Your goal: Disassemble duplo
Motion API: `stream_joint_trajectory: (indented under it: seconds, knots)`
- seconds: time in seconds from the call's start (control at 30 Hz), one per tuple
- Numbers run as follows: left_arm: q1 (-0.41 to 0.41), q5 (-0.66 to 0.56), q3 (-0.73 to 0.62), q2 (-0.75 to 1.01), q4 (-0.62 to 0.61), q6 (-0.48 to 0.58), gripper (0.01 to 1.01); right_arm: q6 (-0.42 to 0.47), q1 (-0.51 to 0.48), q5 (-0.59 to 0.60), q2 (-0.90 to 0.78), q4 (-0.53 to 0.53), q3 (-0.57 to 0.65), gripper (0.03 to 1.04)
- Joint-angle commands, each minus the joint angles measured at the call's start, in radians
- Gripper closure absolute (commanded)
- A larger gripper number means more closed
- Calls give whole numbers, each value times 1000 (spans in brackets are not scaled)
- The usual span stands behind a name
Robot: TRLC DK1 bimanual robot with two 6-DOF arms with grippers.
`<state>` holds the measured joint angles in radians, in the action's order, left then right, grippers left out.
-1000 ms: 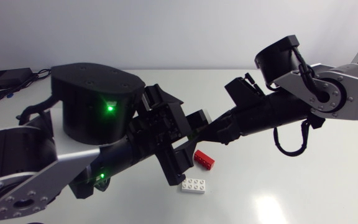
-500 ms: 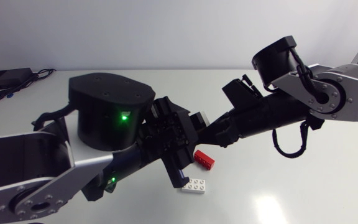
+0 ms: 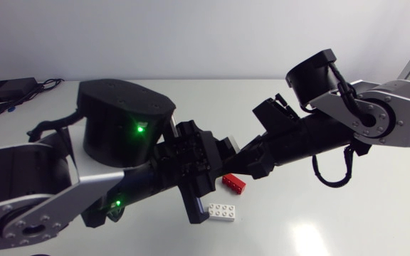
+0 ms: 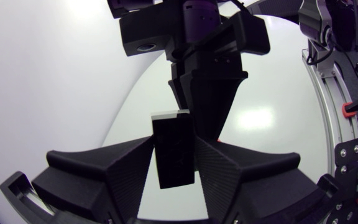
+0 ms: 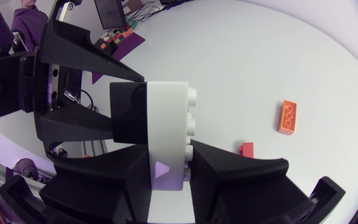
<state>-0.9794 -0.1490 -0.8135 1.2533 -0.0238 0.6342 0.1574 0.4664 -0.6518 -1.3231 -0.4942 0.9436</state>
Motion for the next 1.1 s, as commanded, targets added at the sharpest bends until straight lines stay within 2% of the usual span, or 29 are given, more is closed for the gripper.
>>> stream_joint_trajectory:
  seconds: [0.0, 0.5, 0.8, 1.07]
  knots:
    - [11, 60, -32, -22, -38, -16, 598, 25, 12, 15, 18, 23, -25, 851]
    - [5, 39, -18, -34, -48, -14, 598, 33, 37, 32, 45, 25, -43, 851]
    - [-61, -167, 53, 6, 114, 15, 598, 4, 34, 40, 18, 28, -12, 851]
    - [-65, -185, 51, 3, 136, 21, 598, -24, -45, 44, -64, 39, 32, 851]
